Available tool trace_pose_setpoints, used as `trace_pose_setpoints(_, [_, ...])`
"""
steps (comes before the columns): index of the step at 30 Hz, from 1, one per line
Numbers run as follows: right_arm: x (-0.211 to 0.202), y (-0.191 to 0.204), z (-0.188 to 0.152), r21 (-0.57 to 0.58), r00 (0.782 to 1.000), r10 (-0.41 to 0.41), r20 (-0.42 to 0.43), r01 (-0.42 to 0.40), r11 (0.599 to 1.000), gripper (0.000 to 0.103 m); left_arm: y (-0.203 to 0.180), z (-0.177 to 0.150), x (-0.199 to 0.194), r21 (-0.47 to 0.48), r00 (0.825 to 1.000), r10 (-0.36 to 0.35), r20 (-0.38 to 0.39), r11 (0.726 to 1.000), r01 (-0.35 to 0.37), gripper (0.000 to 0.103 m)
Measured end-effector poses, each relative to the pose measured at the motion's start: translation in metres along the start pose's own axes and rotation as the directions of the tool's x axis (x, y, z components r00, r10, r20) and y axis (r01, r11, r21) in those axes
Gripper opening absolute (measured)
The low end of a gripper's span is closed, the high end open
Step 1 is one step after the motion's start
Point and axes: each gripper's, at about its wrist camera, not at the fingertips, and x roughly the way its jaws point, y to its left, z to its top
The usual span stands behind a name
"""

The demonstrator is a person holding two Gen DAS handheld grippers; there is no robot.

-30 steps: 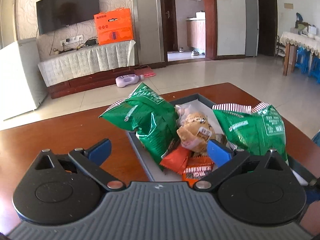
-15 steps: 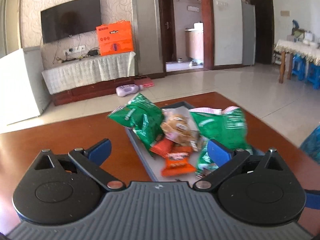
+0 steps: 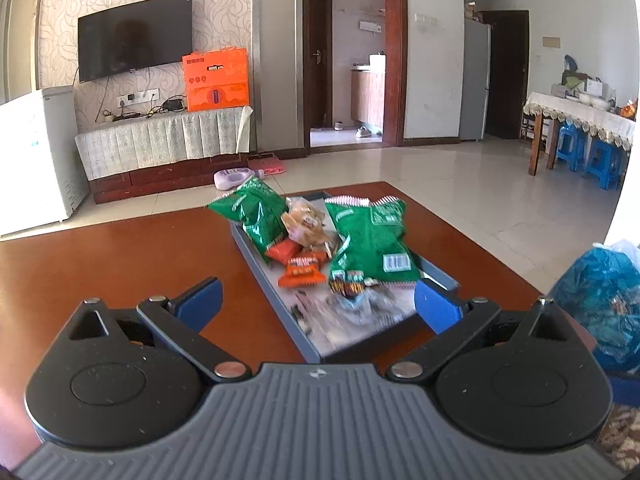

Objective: Organize snacks

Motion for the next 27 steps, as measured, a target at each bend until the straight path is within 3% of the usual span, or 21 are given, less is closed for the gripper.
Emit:
trace_pose_setpoints(5, [-0.013,0.006,-0.014,-0.048,1.000,0.012,0.024,-0.011,0.999,0.074,-0.009,-0.017,-0.031,-0.001,1.000,0.004,-0.016,1.000,-0.004,0.103])
trace_pose_setpoints(11, [-0.008,0.002,-0.017,-0.006,1.000,-0.023,0.004,0.023,1.000,0.074,-0.014,-0.031,-0.052,-0.015,0.999,0.007,-0.033,1.000,-0.008,0.103])
trace_pose_setpoints(17, [-0.007,-0.001,-0.020,0.037,0.999,-0.041,0.002,0.041,0.998,0.074,-0.011,-0.032,-0.053,-0.031,0.999,0.015,-0.047,0.999,-0.016,0.103])
trace_pose_setpoints(27, [-0.004,0.003,-0.022,0.007,0.999,-0.043,-0.016,0.044,0.999,0.074,-0.015,-0.033,-0.048,-0.011,0.999,0.030,-0.039,0.999,-0.031,0.103])
